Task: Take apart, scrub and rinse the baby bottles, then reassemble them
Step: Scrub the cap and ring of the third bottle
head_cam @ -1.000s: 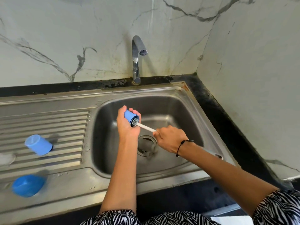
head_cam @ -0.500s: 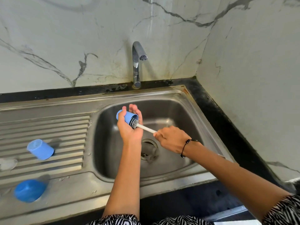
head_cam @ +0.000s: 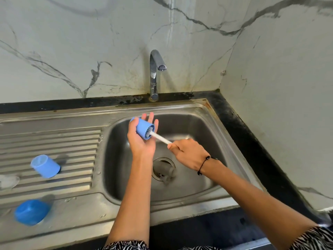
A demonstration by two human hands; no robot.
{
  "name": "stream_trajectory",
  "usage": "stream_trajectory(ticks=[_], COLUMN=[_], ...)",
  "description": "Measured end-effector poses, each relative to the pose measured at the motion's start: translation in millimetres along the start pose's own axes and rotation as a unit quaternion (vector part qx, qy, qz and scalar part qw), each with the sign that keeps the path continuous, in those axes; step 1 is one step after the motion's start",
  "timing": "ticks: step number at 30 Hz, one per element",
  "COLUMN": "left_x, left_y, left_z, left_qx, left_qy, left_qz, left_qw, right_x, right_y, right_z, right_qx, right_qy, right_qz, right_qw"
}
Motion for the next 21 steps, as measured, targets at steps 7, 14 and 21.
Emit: stream_trajectory(ticks=[7,14,21], left_x=[7.0,8.5,5.6], left_y=[6.1,11.4,7.6], left_z=[-7.2,-4.9,-19.5], left_qx=[-0.093,-0.088,-0.041], left_qy=[0.004,0.029,0.031], left_qz=[-0.036,0.009,-0.03], left_qw=[0.995,0.996,0.998], right_x=[-5.9,-0.3,-9.8], right_y=[4.2,13.8,7.2], right_z=[1.1,-5.5,15.7], right_qx=[0.014,-0.025,0.043], right_qy=[-0.107,-0.052,-0.048], right_qz=[0.052,0.068,0.045], right_qw=[0.993,0.996,0.997])
Point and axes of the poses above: each hand's wrist, its own y-axis towards the middle knuckle, its own z-axis out of the palm, x = y × z, the point moved 2 cm from there along y, towards the middle knuckle, and after that the axes turned 14 degrees about x, right-handed, at the moved point
